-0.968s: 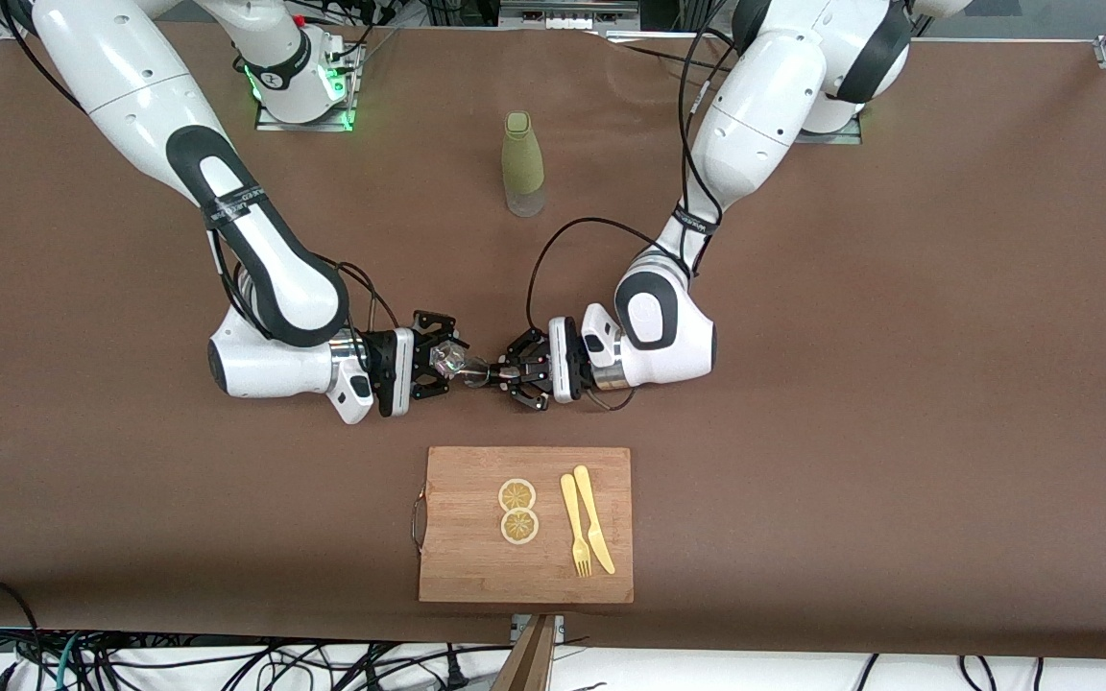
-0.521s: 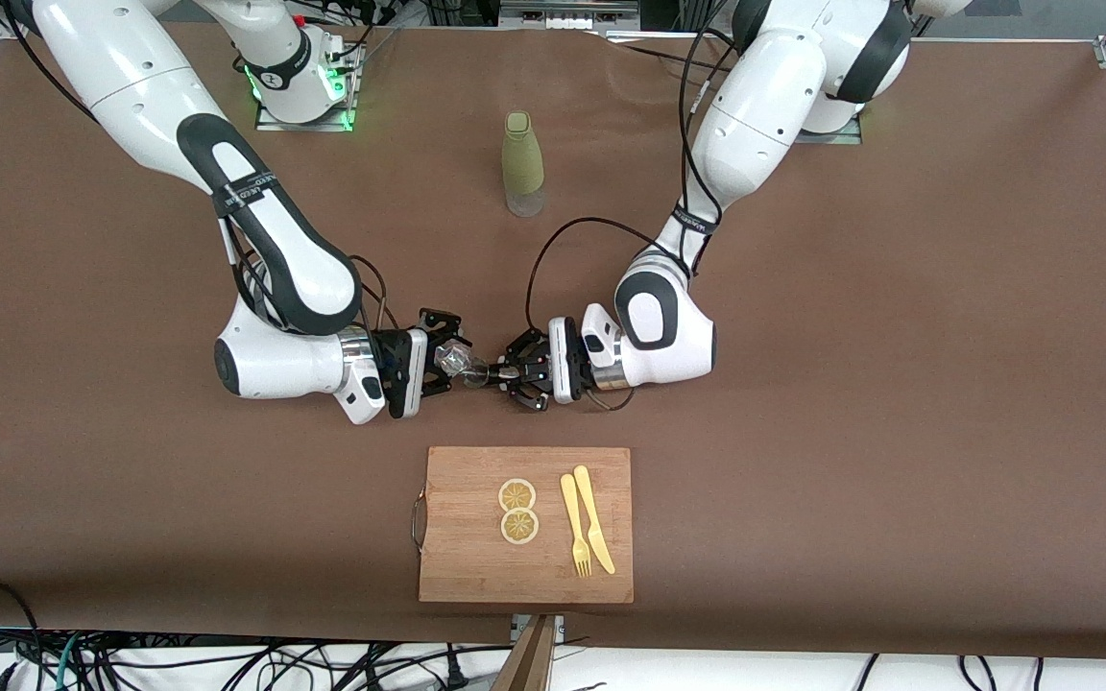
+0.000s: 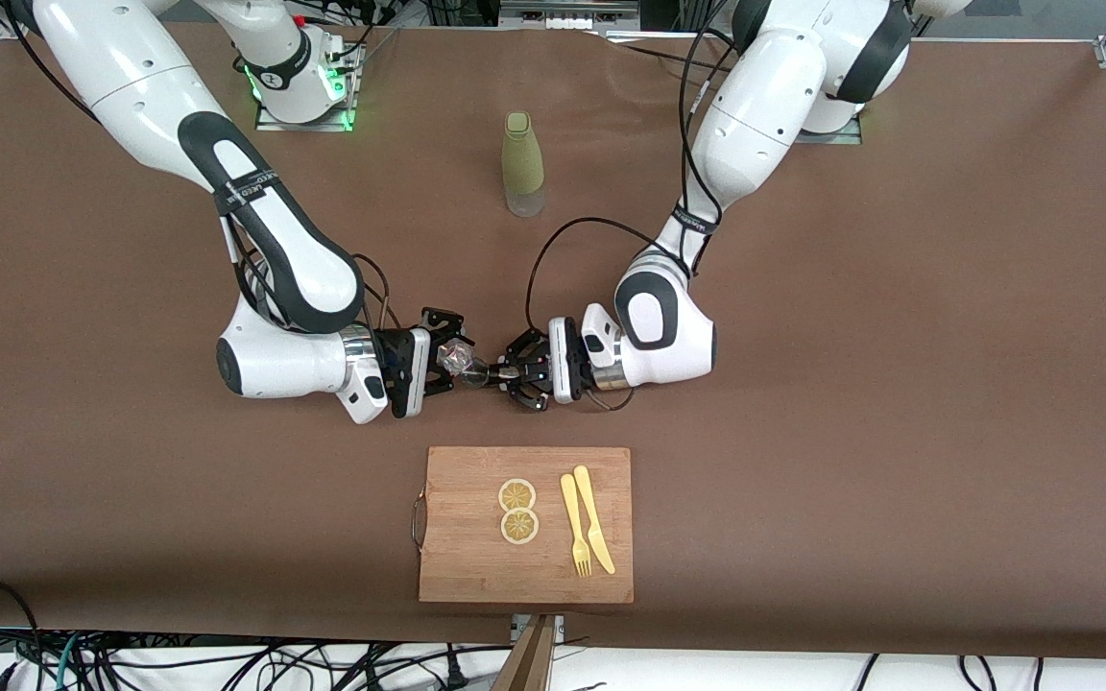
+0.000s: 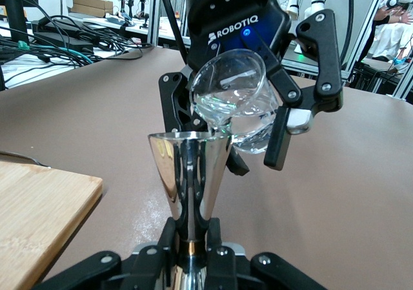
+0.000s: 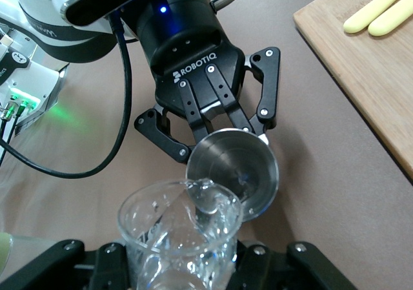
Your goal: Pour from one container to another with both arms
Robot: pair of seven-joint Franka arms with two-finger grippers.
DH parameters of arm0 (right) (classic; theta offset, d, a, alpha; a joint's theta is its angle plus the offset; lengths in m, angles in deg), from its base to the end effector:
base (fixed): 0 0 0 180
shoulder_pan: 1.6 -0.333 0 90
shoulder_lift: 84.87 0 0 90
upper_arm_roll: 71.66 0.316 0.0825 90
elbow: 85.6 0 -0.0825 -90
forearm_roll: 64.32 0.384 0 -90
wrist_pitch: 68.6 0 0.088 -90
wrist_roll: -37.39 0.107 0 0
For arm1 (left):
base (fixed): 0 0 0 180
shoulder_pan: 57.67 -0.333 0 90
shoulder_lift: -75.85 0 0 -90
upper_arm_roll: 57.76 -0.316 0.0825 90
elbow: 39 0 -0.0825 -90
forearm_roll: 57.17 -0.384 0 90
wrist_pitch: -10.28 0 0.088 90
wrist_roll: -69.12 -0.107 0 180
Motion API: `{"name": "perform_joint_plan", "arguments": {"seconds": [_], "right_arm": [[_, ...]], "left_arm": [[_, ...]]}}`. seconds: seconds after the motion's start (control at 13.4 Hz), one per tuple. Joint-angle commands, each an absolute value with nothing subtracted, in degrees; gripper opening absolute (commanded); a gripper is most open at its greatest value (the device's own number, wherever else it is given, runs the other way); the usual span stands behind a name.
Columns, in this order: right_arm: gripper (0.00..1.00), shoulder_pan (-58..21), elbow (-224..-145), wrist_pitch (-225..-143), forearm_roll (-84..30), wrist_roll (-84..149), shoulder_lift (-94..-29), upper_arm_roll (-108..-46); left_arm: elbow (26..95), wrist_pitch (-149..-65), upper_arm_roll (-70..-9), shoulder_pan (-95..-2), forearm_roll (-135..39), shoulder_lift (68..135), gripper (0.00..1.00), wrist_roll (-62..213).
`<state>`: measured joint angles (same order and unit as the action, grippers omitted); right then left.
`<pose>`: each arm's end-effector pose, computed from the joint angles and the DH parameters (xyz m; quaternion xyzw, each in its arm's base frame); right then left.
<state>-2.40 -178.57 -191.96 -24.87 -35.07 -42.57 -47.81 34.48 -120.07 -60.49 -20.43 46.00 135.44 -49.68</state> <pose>0.6237 0.2755 0.2218 -0.7636 -0.5022 -0.0831 0.3973 0.6025 -0.4547 0.1304 0.6475 -0.5033 0.3760 0.4313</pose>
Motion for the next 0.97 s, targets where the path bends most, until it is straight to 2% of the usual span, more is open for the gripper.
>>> {"name": "perform_joint_plan", "arguments": {"seconds": [0.0,0.52,0.67,0.89], "right_arm": [[0.27,-1.52,-178.41,-191.04,-26.09,-36.33,-43.21,-47.23],[0.27,1.2,-178.41,-191.04,-22.14,-47.93,-42.77,-47.4],[0.27,2.34,-178.41,-189.73,-20.12,-51.71,-42.77,-47.49],[0.27,3.58,-178.5,-183.5,-16.35,-61.71,-42.77,-51.26]], "left_arm": [[35.36,-119.45,-60.31,-20.58,48.03,134.12,0.0,-51.29],[36.06,-115.85,-60.39,-22.24,47.6,133.95,0.0,-51.56],[37.2,-110.86,-60.48,-24.87,47.33,133.51,0.0,-53.48],[40.62,-99.19,-60.57,-31.37,42.53,132.02,0.0,-57.44]]}}
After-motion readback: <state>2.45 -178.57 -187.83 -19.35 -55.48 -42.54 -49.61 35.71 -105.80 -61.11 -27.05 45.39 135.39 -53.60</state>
